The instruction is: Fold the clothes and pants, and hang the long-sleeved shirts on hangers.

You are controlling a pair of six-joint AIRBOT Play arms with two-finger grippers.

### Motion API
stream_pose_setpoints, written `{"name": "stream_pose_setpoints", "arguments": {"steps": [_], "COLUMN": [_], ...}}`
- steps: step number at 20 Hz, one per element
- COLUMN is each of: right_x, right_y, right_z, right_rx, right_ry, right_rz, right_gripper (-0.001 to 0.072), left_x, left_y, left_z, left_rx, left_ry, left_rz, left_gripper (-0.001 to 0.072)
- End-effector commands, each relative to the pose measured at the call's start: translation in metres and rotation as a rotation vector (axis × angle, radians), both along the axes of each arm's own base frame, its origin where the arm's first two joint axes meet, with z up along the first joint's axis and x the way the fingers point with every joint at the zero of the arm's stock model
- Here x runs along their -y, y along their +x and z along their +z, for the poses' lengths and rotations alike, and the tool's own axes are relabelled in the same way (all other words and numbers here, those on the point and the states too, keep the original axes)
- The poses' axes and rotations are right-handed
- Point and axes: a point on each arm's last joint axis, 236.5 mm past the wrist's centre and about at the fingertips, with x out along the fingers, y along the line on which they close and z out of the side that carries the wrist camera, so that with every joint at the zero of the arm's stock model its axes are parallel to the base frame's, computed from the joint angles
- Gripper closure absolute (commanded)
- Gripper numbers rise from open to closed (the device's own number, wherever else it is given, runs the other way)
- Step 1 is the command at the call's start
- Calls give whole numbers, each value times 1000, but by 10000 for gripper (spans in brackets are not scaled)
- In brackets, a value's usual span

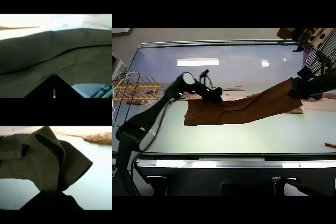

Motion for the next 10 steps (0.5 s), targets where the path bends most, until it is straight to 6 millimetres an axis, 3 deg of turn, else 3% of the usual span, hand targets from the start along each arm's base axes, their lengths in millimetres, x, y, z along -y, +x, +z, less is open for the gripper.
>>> {"name": "stream_pose_setpoints", "arguments": {"steps": [1, 4, 10], "right_x": [11, 13, 11], "right_y": [-14, -15, -24], "right_z": [23, 36, 41], "right_rx": [-7, 6, -19], "right_ry": [-56, -62, -58], "right_rz": [-42, -53, -50], "right_gripper": [682, 682, 682], "left_x": [79, 119, 159], "left_y": [-26, -44, -69], "left_z": [-13, -20, -42], "left_rx": [-12, -33, -125], "left_ry": [-77, -134, -197], "left_rz": [21, 30, 62], "left_gripper": [688, 688, 688]}}
